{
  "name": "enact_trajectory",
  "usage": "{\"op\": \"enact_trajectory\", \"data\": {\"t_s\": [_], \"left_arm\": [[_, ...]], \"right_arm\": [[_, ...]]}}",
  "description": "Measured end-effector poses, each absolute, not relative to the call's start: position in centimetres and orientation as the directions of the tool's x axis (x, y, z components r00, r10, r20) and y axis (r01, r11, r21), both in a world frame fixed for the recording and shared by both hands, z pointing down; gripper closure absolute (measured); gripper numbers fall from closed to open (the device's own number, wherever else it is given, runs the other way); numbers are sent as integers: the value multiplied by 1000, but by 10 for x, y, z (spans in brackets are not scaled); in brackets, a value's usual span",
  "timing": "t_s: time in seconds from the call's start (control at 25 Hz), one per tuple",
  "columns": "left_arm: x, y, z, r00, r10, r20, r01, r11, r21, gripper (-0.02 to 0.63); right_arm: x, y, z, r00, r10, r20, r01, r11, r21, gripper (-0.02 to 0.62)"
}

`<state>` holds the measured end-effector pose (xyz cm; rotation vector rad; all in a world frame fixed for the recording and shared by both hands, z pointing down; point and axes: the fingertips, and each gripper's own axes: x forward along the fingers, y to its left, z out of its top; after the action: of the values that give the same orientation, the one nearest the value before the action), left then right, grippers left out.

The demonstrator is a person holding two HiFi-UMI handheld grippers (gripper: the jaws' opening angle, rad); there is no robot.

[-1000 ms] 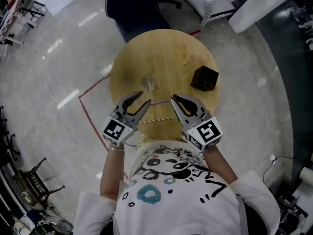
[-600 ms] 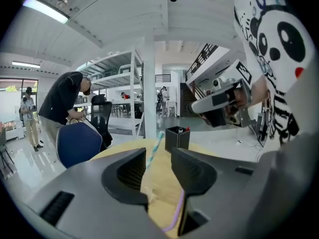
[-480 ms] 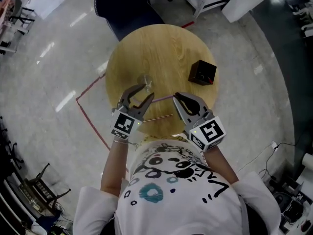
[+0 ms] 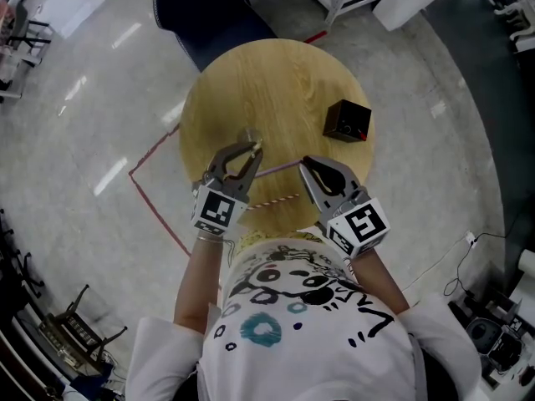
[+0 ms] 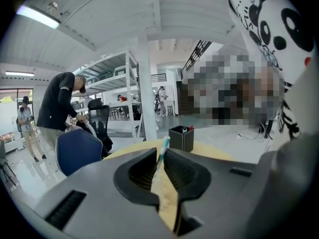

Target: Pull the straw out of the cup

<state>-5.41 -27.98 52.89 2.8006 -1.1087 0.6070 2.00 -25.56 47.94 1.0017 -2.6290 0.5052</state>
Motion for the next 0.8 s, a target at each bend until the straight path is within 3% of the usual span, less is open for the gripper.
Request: {"op": "enact_trajectory", "data": {"t_s": [0.8], "left_arm": [[-72,-283,521,642,-672,368,-692,-715,-98,573]], "right_arm": [[6,-252,475,-707,-606,365,-696,686,-212,566]]}}
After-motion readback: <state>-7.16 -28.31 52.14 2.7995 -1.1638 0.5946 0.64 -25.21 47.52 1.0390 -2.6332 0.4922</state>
